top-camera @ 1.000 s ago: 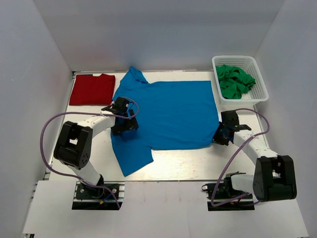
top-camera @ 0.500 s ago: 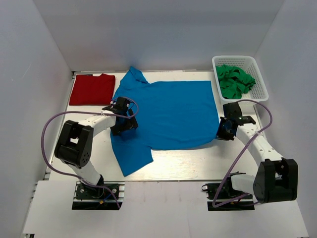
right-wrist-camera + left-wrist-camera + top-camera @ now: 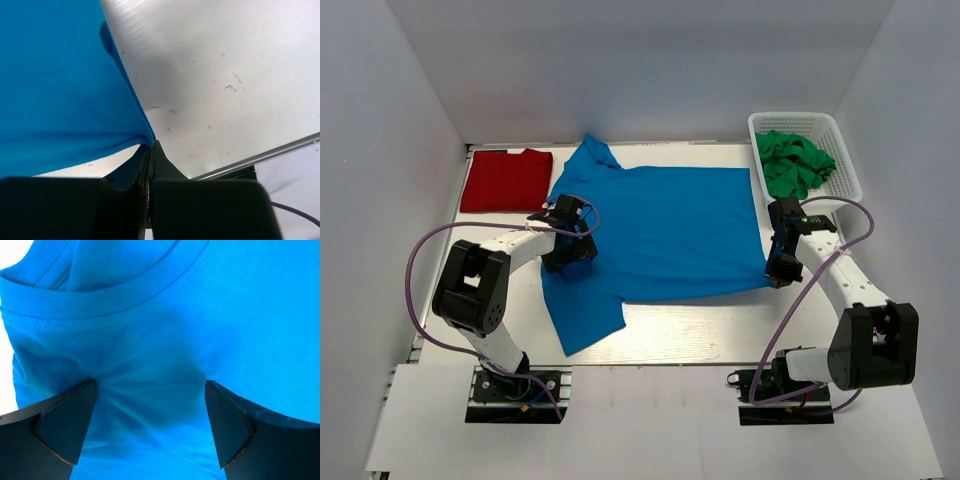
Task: Fold and stack the t-shirts
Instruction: Flatten out the tshirt, then grap the side of the flattened tshirt closest away from the robot with both arms
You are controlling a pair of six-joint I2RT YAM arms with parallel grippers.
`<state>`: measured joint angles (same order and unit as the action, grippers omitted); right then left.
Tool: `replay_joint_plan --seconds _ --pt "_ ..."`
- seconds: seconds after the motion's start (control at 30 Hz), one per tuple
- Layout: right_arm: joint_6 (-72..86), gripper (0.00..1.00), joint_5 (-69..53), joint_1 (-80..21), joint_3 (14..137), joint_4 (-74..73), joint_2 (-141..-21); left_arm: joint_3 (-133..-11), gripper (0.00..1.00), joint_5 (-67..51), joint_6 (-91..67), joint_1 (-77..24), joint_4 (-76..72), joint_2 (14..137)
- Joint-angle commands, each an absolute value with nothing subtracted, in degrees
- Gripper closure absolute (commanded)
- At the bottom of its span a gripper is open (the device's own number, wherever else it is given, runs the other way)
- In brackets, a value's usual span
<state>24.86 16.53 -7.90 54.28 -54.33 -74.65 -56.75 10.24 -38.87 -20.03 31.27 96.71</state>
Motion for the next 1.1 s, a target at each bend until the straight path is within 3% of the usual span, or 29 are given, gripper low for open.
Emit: replay_joint_plan --seconds 0.0,0.1,0.3,0.33,0.43,0.67,0.9,1.07 --pt "24.52 1.0 20.83 -8.0 57.3 -59.06 -76.46 -53.88 0.0 11.6 -39.2 -19.07 33.57 100.72" --pt "25.05 0.96 21.62 -7.91 57.57 -59.94 -77.96 -54.4 0.0 12.22 -39.2 -19.07 34.19 100.2" --pt "24.26 0.31 16.7 -8.26 57.48 -59.77 -75.15 -56.34 0.0 13.8 -39.2 -19.78 37.43 97.04" --pt "23.74 0.1 16.44 -8.09 57.92 -59.33 -74.45 -56.95 0.0 12.41 -39.2 -19.78 38.05 96.51" --pt "21.98 0.1 15.04 -8.09 59.32 -56.09 -71.46 -56.95 0.0 10.03 -37.97 -19.78 38.06 93.96" --pt "21.09 0.1 -4.21 -9.05 53.97 -42.63 -69.17 -61.08 0.0 8.61 -38.5 -19.78 43.05 88.87" --pt "32.41 0.1 5.89 -8.52 47.38 -38.15 -63.56 -60.03 0.0 3.0 -43.41 -19.78 62.0 82.27" --pt "37.18 0.1 8.35 -8.17 45.09 -37.0 -63.54 -49.07 0.0 -7.63 -46.14 -20.3 68.03 73.77"
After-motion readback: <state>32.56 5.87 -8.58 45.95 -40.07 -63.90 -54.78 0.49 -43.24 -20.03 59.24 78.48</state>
